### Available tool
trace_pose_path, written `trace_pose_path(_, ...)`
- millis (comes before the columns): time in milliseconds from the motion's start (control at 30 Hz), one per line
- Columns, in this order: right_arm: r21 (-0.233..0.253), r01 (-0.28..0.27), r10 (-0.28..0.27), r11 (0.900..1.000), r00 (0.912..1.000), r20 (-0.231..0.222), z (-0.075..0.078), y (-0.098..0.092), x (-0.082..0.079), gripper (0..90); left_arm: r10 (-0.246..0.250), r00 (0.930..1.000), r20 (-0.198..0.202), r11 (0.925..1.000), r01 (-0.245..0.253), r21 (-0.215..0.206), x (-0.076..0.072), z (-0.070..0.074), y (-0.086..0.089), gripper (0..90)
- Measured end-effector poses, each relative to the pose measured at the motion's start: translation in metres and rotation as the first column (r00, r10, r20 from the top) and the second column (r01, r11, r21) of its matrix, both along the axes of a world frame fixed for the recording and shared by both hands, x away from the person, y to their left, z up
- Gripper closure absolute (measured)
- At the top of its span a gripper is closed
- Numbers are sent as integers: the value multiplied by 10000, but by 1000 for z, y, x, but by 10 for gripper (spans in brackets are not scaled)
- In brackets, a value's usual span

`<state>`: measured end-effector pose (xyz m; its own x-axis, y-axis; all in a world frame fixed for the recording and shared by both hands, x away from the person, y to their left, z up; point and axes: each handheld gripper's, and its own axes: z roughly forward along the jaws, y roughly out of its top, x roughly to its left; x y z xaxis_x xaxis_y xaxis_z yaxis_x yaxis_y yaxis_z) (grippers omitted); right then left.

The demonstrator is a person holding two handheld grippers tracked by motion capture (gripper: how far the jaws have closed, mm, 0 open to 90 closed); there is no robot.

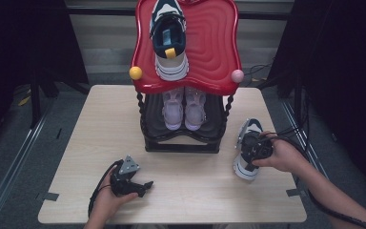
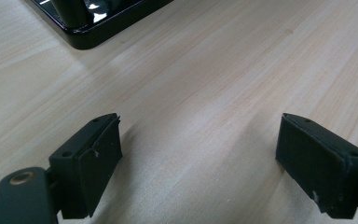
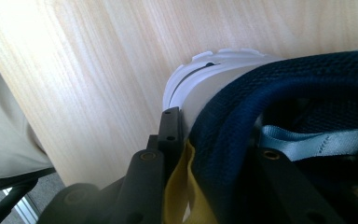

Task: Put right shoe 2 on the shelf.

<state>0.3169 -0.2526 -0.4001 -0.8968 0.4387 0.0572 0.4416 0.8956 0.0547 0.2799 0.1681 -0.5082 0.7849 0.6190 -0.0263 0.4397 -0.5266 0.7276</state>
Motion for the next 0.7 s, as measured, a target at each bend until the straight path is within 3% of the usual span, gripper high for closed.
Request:
trace_pose_path(500, 331, -191, 193, 9993, 9998, -59, 40, -1, -4, 737, -42, 10000, -9, 10000, 42, 59, 0, 1, 1, 136)
trace_pose_path(700, 248, -224, 224, 9994, 9997, 3, 60, 0, -5, 737, -43, 10000, -32, 10000, 43, 15, 1, 0, 1, 136)
